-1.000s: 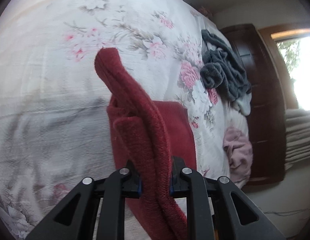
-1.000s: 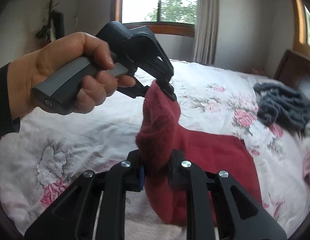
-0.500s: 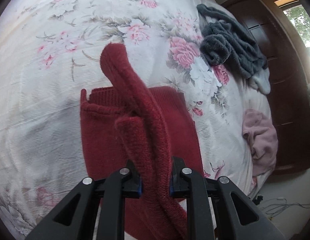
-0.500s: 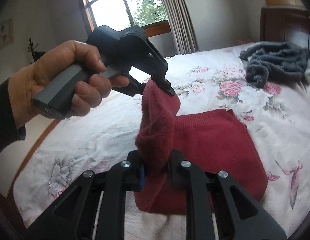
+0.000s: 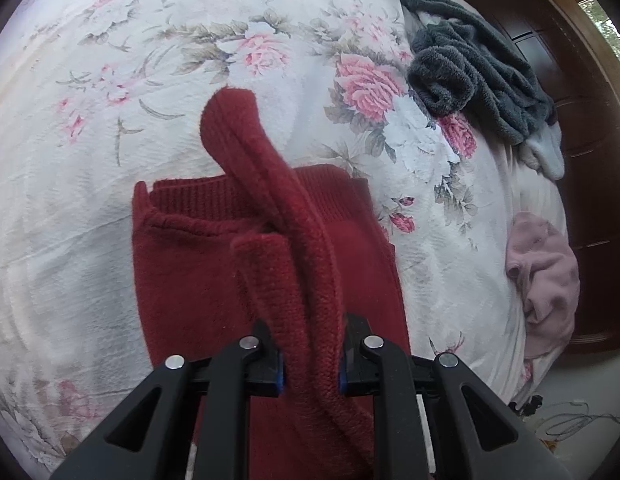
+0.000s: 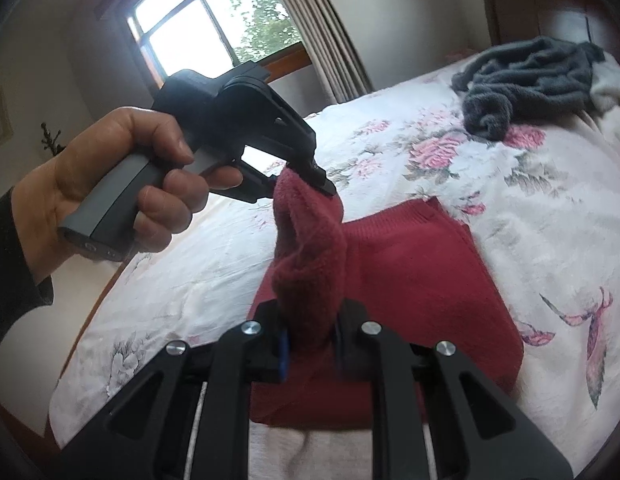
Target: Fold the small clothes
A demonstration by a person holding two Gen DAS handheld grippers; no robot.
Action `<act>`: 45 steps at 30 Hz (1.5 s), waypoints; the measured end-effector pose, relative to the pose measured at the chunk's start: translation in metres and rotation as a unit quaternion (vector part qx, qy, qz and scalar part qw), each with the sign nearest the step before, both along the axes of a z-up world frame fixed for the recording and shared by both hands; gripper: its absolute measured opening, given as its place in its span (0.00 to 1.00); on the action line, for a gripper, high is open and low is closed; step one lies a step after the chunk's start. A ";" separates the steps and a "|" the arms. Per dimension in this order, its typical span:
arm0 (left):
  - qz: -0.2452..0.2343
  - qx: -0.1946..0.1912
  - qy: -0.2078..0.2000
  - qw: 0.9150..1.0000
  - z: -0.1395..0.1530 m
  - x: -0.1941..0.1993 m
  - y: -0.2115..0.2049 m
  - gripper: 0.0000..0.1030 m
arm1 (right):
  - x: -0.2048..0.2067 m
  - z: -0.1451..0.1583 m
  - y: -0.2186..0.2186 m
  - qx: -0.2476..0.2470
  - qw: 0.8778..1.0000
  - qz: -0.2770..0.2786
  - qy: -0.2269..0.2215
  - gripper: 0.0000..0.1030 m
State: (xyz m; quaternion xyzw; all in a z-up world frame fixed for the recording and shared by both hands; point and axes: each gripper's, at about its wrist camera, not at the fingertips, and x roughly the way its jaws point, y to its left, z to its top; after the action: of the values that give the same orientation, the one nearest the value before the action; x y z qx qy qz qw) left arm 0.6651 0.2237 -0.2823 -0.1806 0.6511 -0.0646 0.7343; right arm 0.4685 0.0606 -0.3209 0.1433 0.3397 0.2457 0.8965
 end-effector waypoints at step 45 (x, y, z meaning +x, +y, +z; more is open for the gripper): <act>-0.013 0.079 0.005 0.997 -0.069 0.031 -0.103 0.28 | 0.020 -0.067 -0.083 0.079 0.989 -0.005 0.127 0.14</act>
State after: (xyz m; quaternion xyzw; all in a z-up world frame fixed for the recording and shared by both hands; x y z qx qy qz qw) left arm 0.6962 0.1210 -0.3518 -0.1140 0.6602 -0.0211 0.7421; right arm 0.4885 -0.0228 -0.3879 0.2456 0.4295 0.2471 0.8332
